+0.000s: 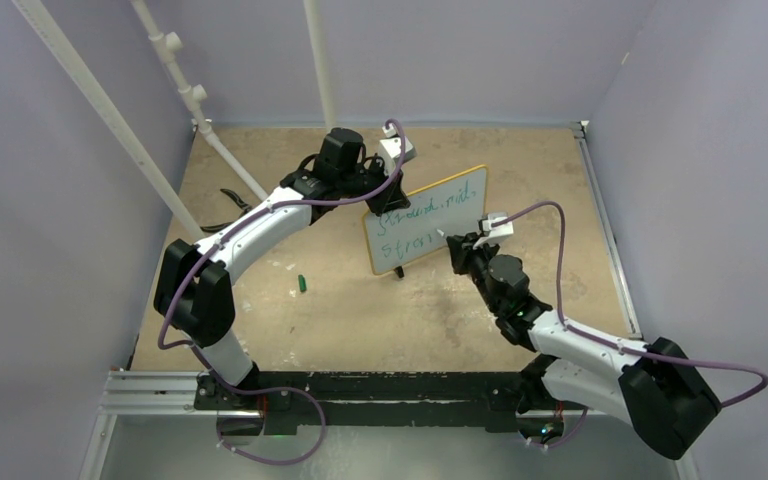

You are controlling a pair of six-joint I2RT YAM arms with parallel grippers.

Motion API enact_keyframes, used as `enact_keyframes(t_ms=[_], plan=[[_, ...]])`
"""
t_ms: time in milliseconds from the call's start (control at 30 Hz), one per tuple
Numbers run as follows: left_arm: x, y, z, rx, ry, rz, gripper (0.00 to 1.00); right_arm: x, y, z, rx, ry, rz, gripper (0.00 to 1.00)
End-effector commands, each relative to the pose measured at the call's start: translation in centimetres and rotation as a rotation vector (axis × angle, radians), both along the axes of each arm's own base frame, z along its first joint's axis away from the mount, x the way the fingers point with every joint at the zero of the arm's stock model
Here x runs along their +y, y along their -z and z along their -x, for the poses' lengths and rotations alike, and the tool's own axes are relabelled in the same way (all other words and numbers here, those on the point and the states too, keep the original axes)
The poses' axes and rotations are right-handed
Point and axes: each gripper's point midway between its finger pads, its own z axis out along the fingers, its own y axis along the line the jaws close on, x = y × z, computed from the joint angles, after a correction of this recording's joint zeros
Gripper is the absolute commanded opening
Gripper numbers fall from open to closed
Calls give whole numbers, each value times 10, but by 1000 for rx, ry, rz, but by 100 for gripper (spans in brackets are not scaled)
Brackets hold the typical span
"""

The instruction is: Write a sentence on the whiteboard

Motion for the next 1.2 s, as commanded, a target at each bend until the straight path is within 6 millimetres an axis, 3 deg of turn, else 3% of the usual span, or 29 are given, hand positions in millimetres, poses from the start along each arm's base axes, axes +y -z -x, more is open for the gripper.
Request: enact_keyframes(t_ms=[0, 300, 533, 833, 1167], plan=[[2, 10, 4, -7, 17, -30, 0, -6, -5, -6, -9, 58, -28, 0], [1, 12, 5, -1, 24, -29, 0, -9, -10, -7, -34, 71, -30, 0], [1, 13, 4, -1, 23, -29, 0, 0, -14, -4, -62, 9, -20, 0], [2, 11, 4, -6, 21, -29, 0, 10, -5, -8, -32, -28, 16, 0], [1, 10, 4, -6, 23, -28, 0, -1, 1, -14, -4, 50, 22, 0]])
